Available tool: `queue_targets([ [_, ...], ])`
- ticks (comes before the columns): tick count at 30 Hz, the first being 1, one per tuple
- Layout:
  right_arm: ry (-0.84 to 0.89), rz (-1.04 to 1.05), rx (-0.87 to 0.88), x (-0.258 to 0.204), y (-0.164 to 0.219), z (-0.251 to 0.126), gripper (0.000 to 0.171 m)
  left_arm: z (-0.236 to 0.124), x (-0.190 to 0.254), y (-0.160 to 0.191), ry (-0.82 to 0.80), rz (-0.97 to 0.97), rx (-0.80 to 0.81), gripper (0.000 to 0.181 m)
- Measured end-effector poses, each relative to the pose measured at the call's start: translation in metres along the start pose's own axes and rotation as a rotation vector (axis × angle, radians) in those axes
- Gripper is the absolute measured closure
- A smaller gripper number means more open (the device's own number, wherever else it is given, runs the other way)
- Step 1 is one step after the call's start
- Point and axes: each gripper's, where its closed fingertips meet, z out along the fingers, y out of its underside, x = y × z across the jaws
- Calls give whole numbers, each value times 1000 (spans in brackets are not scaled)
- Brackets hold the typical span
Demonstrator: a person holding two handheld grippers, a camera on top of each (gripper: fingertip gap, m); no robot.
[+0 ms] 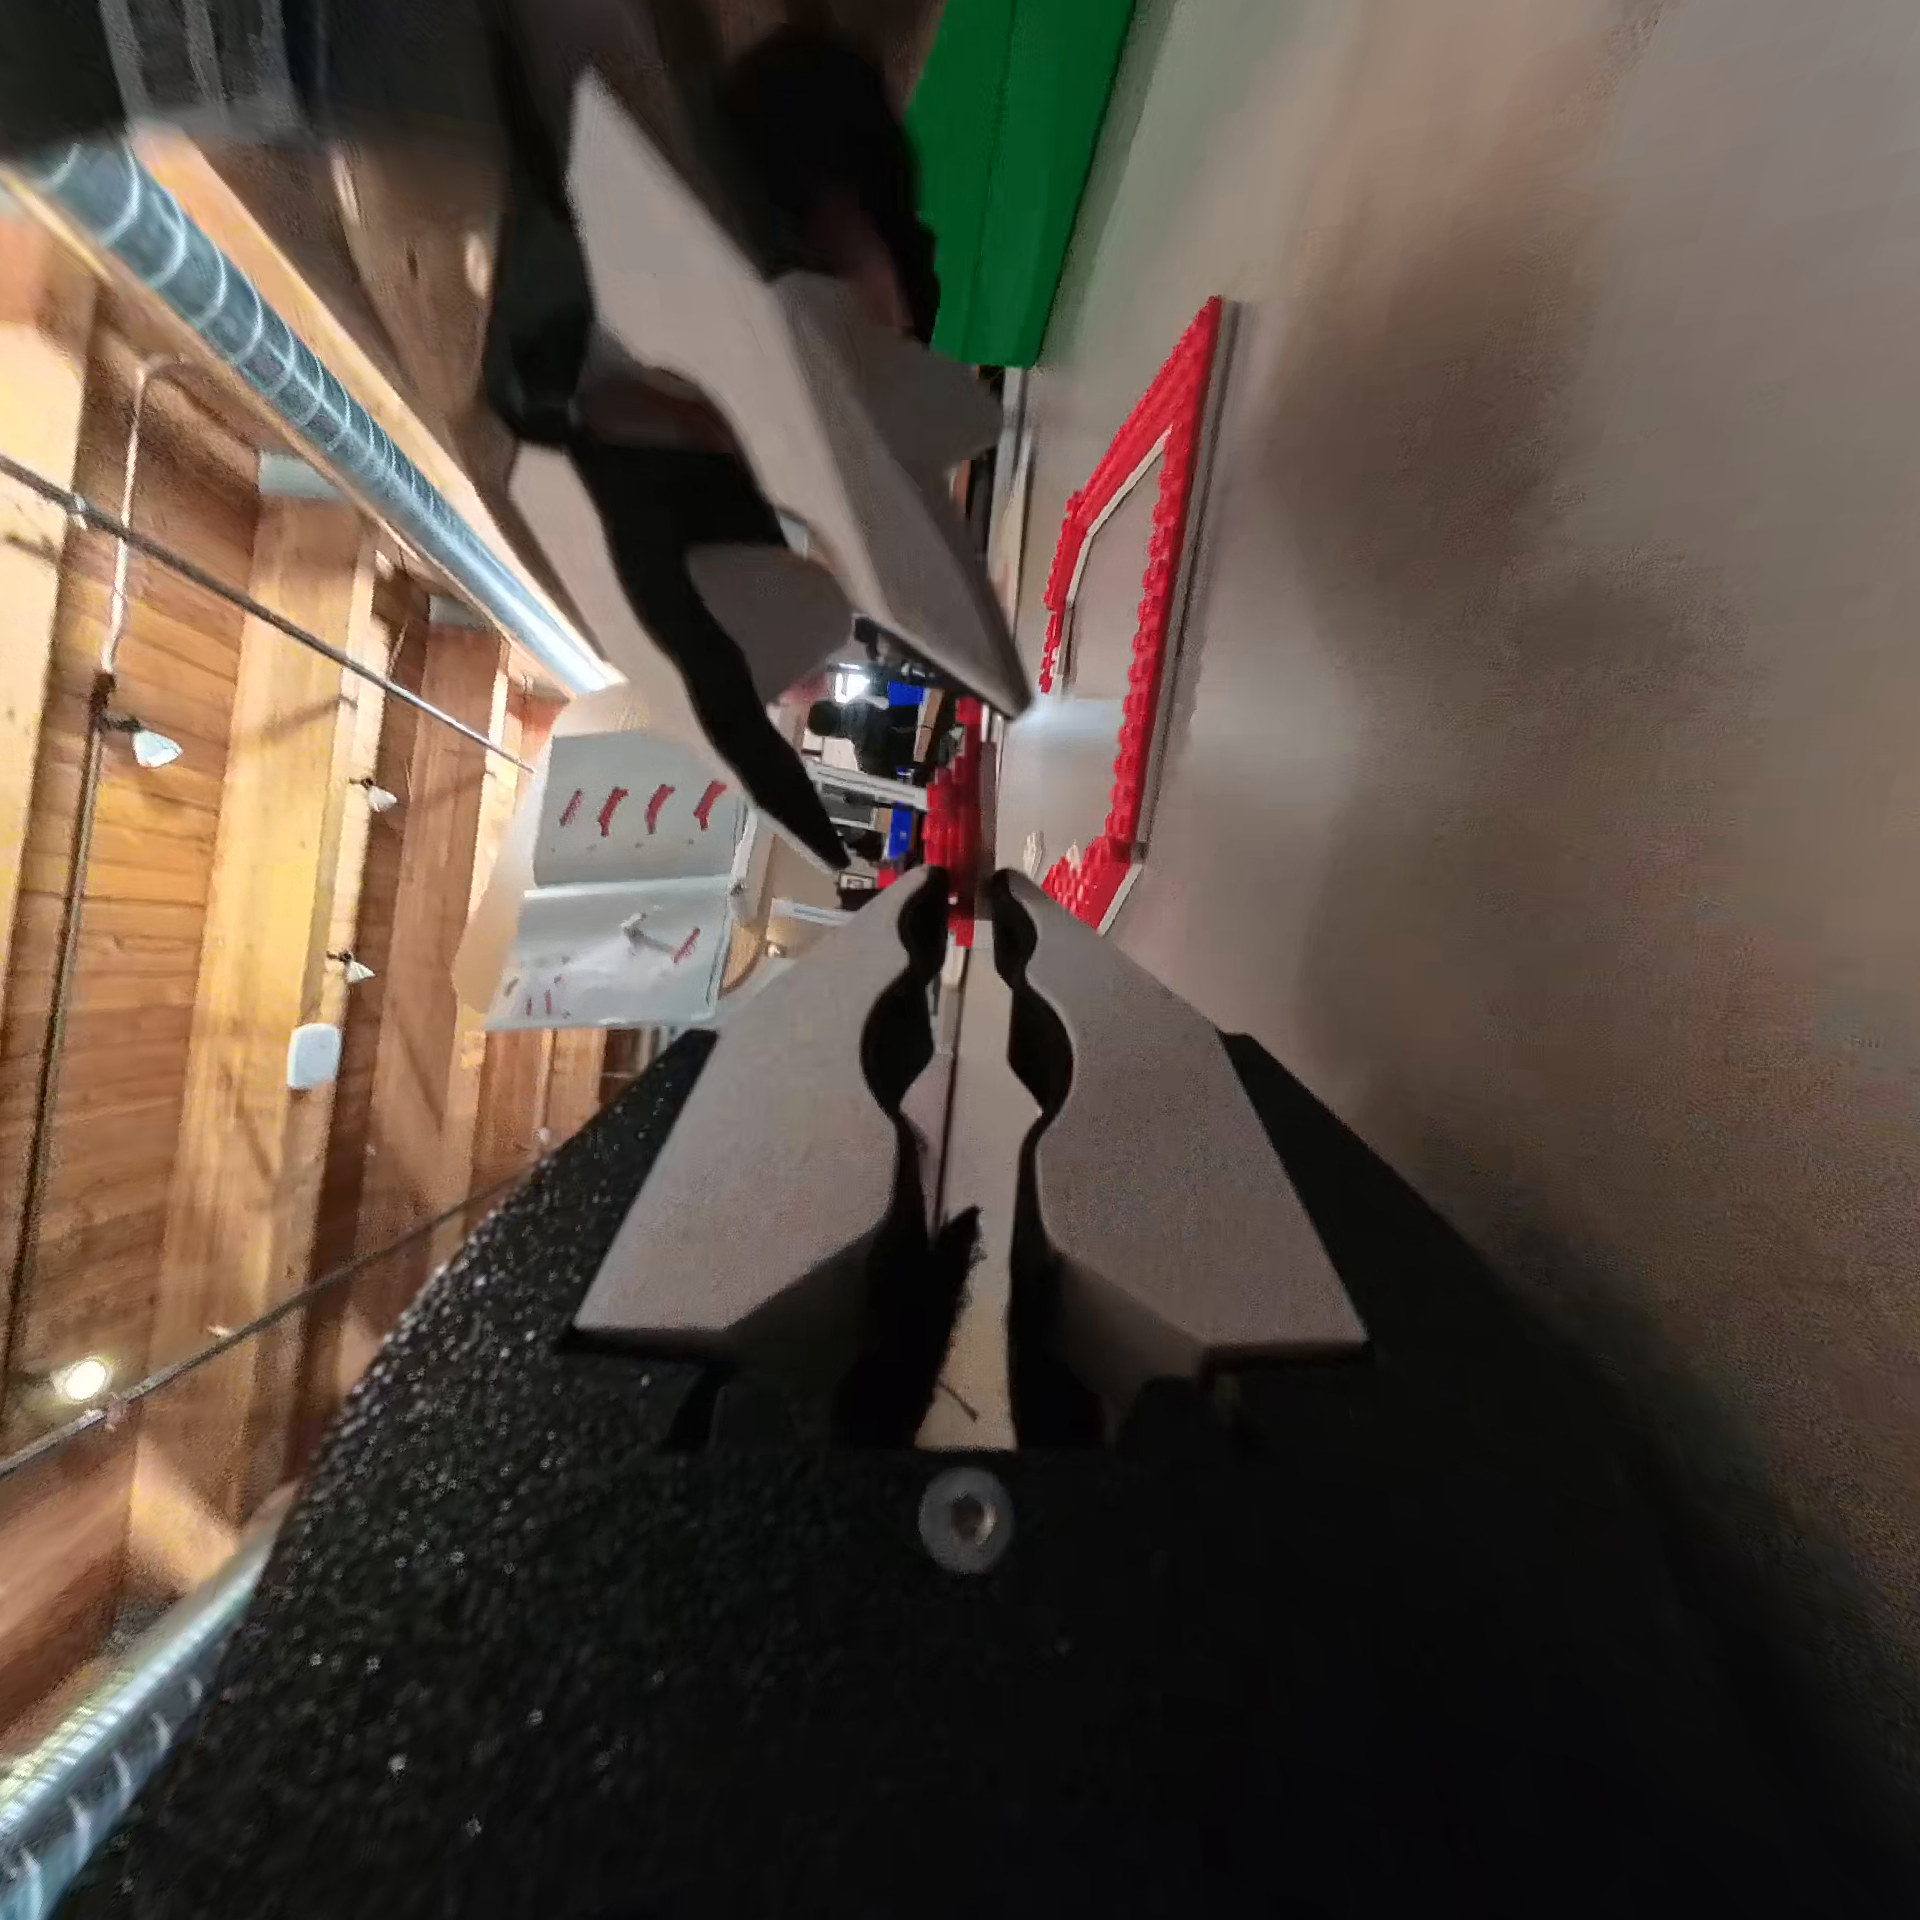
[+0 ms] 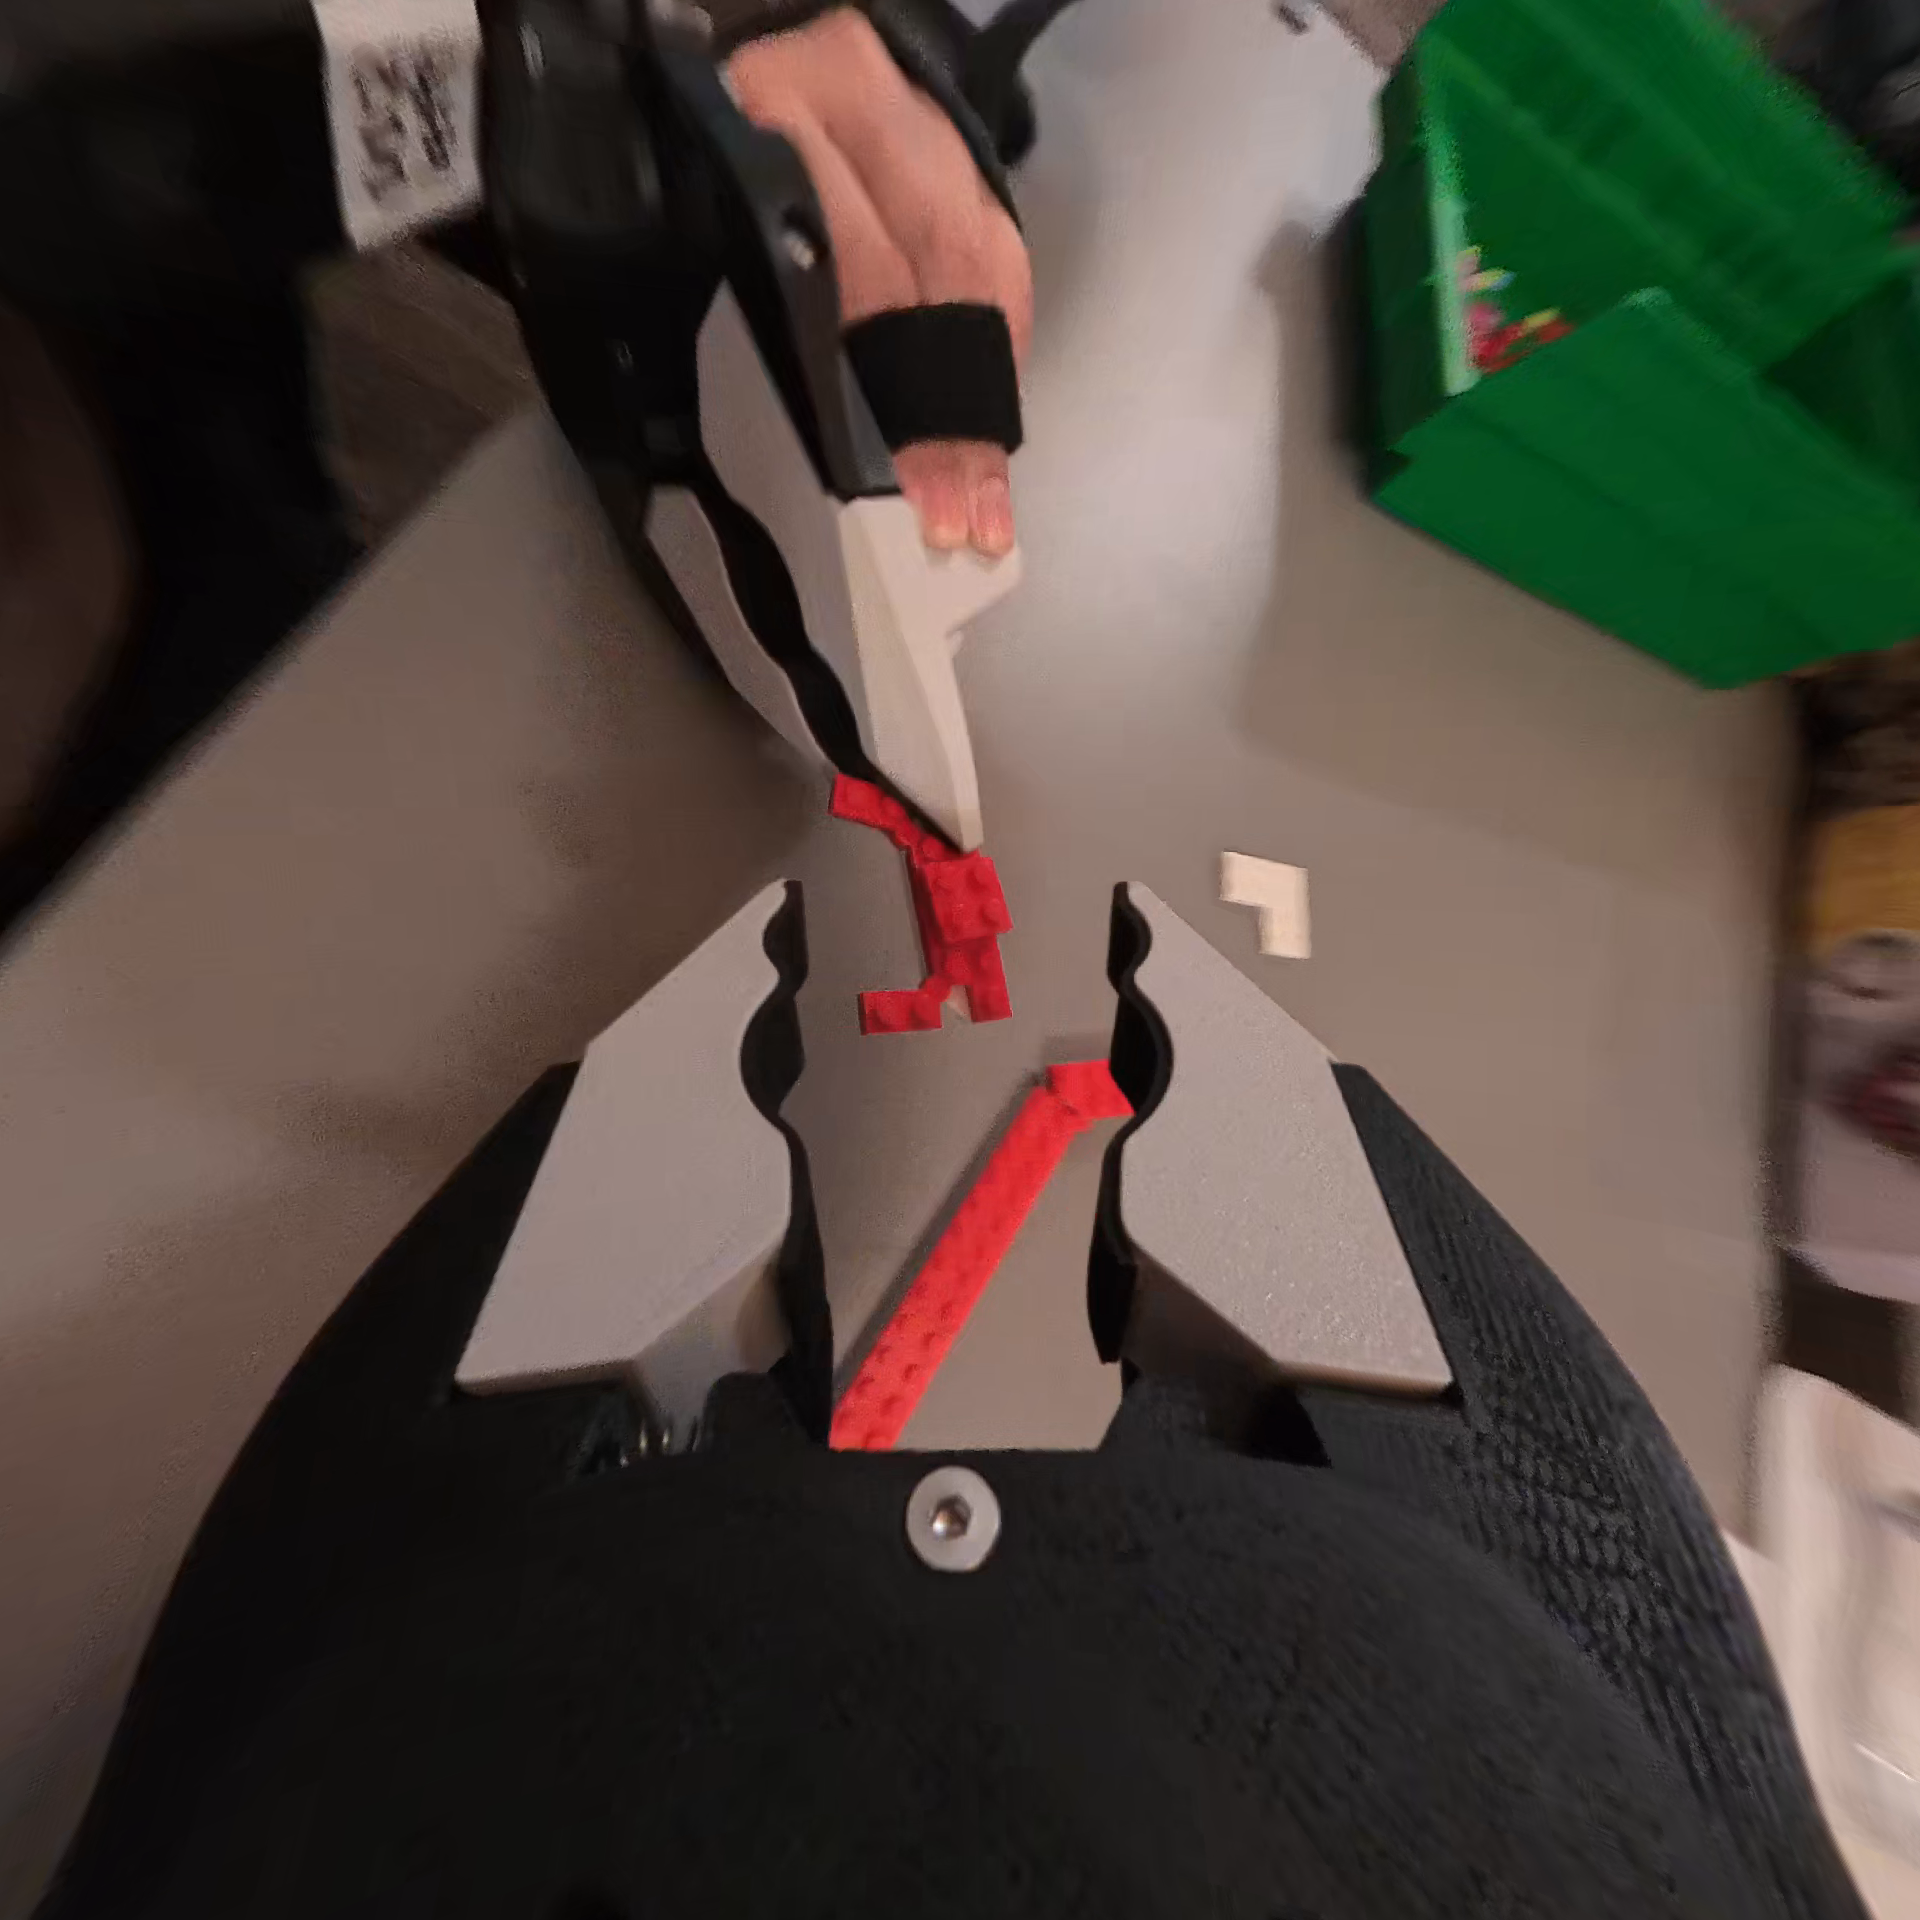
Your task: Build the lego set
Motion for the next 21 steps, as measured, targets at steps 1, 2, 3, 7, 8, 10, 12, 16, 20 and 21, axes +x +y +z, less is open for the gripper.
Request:
queue_targets([
  [1, 90, -75, -29, 1, 2, 2, 113, 1, 0, 2, 6, -23, -7, 175],
  [2, 166, -150, -62, 1, 3, 5, 113, 1, 0, 4, 10, -38, -13, 175],
  [3, 235, -222, -99, 0, 5, 7, 113, 1, 0, 6, 13, -48, -18, 175],
  [7, 456, -464, -248, 4, 12, 15, 120, 2, 2, 7, 30, -60, -25, 175],
  [8, 492, -519, -283, 6, 14, 16, 123, 2, 3, 7, 33, -62, -26, 175],
  [10, 590, -624, -329, 14, 14, 16, 136, 2, 2, 8, 32, -74, -27, 175],
  [12, 655, -720, -370, 19, 15, 17, 143, 2, 3, 10, 44, -94, -34, 175],
  [16, 660, -707, -368, 18, 19, 25, 146, 2, 3, 10, 51, -107, -35, 175],
  [20, 702, -698, -378, 23, 16, 24, 158, 3, 3, 12, 58, -126, -44, 175],
  [21, 703, -678, -382, 23, 16, 24, 158, 3, 3, 12, 59, -135, -45, 175],
])
